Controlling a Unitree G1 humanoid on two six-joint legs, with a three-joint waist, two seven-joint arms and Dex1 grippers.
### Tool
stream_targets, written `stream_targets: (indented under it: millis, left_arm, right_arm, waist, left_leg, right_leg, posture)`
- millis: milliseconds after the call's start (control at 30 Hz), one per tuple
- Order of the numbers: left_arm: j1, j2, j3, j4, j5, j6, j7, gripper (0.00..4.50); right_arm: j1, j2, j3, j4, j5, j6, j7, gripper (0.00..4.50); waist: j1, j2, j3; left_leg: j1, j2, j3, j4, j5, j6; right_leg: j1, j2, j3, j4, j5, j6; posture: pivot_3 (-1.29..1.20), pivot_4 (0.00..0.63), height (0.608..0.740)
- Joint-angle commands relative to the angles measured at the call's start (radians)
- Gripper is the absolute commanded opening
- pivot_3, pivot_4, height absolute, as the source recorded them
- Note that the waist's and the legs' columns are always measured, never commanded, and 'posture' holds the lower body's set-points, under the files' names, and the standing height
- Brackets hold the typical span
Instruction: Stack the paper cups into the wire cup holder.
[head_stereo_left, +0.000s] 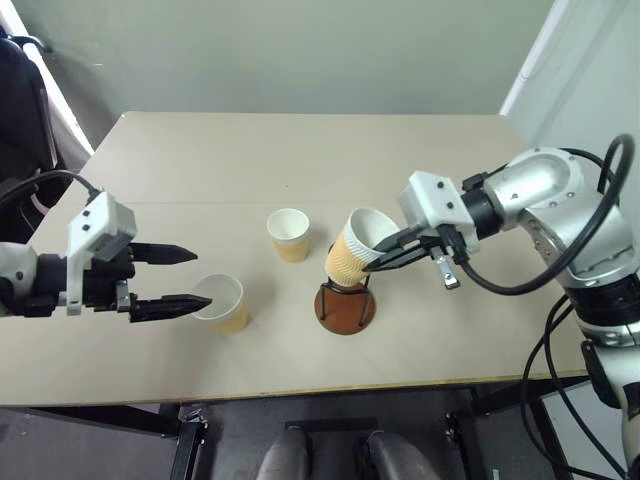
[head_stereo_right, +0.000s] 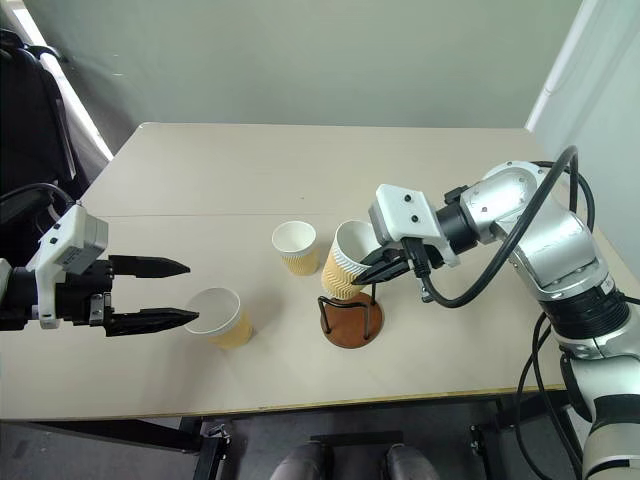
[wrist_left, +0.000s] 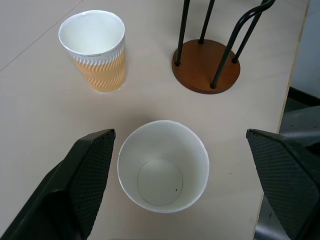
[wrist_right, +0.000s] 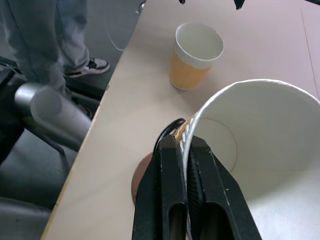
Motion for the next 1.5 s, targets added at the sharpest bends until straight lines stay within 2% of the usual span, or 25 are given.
stream_targets:
  millis: [33,267,367,467,567,633,900,1067,1200,1500]
  left_arm:
    - [-0.006,0.024,0.035,-0.023,-0.006,-0.002,-0.003,4.50]
    - [-0.028,0.035,0.010,-0.012,-0.004,-0.011,-0.011,4.50]
    - [-0.003,0.070,-0.001,-0.021,0.014,-0.026,-0.054,4.50]
    - [0.038,0.107,-0.003,-0.034,0.038,-0.043,-0.101,4.50]
    - [0.102,0.136,-0.005,-0.050,0.092,-0.078,-0.129,4.50]
    - [0.113,0.139,-0.021,-0.047,0.119,-0.098,-0.120,4.50]
    - [0.147,0.136,-0.096,-0.052,0.187,-0.146,-0.125,4.50]
    - [0.104,0.124,-0.163,-0.050,0.199,-0.157,-0.100,4.50]
    - [0.044,0.111,-0.260,-0.045,0.235,-0.177,-0.085,3.63]
    - [-0.043,0.105,-0.315,-0.024,0.233,-0.171,-0.099,0.24]
  right_arm:
    - [0.003,-0.001,0.000,0.003,-0.028,-0.029,0.001,0.94]
    - [0.006,-0.012,-0.016,0.032,-0.054,-0.045,0.005,3.33]
    - [0.007,-0.041,-0.067,0.053,-0.029,-0.025,0.009,4.39]
    - [-0.001,-0.068,-0.150,0.089,0.039,0.043,0.008,4.45]
    - [0.005,-0.116,-0.328,0.120,0.260,0.212,0.071,4.45]
    - [0.051,-0.159,-0.376,0.121,0.293,0.216,0.098,4.45]
    - [0.145,-0.209,-0.391,0.080,0.277,0.206,0.038,4.45]
    - [0.159,-0.216,-0.397,0.062,0.283,0.208,0.018,4.45]
    - [0.173,-0.230,-0.402,0.046,0.283,0.207,0.002,4.50]
    - [0.198,-0.251,-0.405,0.024,0.290,0.207,-0.027,4.50]
  waist:
    - [0.000,0.000,0.000]
    - [0.000,0.000,0.000]
    - [0.000,0.000,0.000]
    - [0.002,0.000,0.000]
    - [0.003,0.000,0.000]
    - [0.008,-0.001,0.000]
    - [0.001,0.001,0.001]
    - [0.002,0.001,0.000]
    - [0.005,0.001,0.001]
    - [0.005,0.001,0.000]
  left_leg:
    - [0.000,0.000,0.000,0.000,0.000,0.000]
    - [0.000,0.000,0.000,0.000,0.000,0.000]
    - [0.000,0.000,0.000,0.000,0.000,0.000]
    - [-0.001,0.000,0.000,0.000,0.000,0.000]
    - [-0.002,0.000,0.000,0.000,0.000,0.000]
    - [-0.002,0.000,0.000,-0.002,0.000,-0.001]
    - [0.001,0.000,0.000,-0.002,-0.002,-0.003]
    - [0.002,0.001,0.000,-0.002,-0.002,-0.003]
    - [0.001,0.001,0.000,-0.001,-0.002,-0.003]
    - [0.001,0.001,0.000,-0.001,-0.002,-0.003]
  right_leg:
    - [0.000,0.000,0.000,0.000,0.000,0.000]
    - [0.000,0.000,0.000,0.000,0.000,0.000]
    - [0.000,0.000,0.000,0.000,0.000,0.000]
    - [-0.001,0.000,0.000,-0.001,0.000,0.000]
    - [0.000,0.000,0.000,-0.002,0.000,0.000]
    - [-0.001,0.000,0.000,-0.002,-0.001,-0.001]
    - [0.000,0.000,0.000,0.001,-0.002,-0.003]
    - [0.000,0.001,0.000,0.002,-0.002,-0.003]
    - [0.001,0.001,0.000,0.001,-0.002,-0.002]
    - [0.001,0.001,0.000,0.001,-0.002,-0.002]
  posture:
    - [0.00,0.150,0.740]
    - [0.00,0.150,0.740]
    - [0.00,0.150,0.740]
    - [0.00,0.150,0.740]
    - [0.00,0.150,0.740]
    - [0.00,0.150,0.740]
    - [0.00,0.150,0.740]
    - [0.00,0.150,0.740]
    - [0.00,0.150,0.740]
    - [0.00,0.150,0.740]
